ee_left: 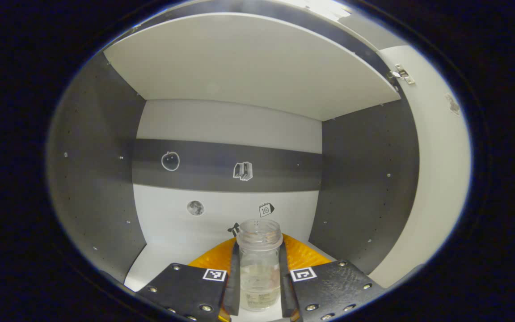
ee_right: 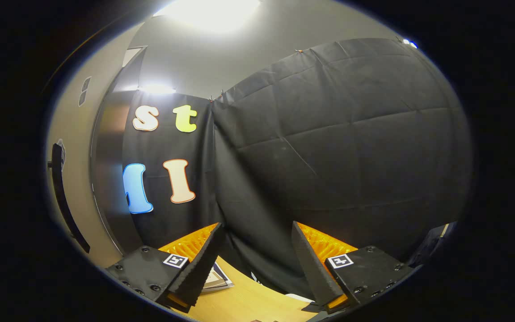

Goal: Grasp the bottle in the cabinet with the left hand and place it on the coaster, then close the right door with the right hand and the left door with the left hand.

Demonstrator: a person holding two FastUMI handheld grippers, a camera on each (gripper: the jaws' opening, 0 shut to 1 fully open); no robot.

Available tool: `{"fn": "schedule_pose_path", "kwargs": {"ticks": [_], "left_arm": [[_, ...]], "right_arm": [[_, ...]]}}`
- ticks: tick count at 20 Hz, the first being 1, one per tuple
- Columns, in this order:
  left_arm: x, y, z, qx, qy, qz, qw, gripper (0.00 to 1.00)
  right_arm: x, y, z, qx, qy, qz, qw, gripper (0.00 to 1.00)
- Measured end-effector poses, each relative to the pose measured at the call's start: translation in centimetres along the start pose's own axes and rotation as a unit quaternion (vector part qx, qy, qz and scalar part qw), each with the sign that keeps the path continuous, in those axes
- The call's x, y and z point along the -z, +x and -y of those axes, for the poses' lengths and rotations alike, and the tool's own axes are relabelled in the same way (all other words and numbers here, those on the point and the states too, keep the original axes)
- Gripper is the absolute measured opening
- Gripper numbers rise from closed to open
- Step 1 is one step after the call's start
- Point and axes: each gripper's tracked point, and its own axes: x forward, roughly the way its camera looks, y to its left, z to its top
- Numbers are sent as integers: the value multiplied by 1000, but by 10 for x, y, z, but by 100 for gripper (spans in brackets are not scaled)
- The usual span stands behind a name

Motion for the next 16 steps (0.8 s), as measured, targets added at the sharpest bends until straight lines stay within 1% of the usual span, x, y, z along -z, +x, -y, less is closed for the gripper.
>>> {"fn": "schedule_pose_path", "kwargs": {"ticks": [3, 7, 16], "left_arm": [[-14, -24, 4, 10, -2, 13, 1000, 39], [-24, -59, 8, 18, 5, 22, 1000, 39], [-15, -127, 11, 41, -8, 26, 999, 39]], "right_arm": [[-3, 2, -10, -6, 8, -1, 1000, 96], [-6, -12, -9, -13, 10, -1, 1000, 96], [-20, -33, -20, -29, 9, -2, 1000, 96]]}}
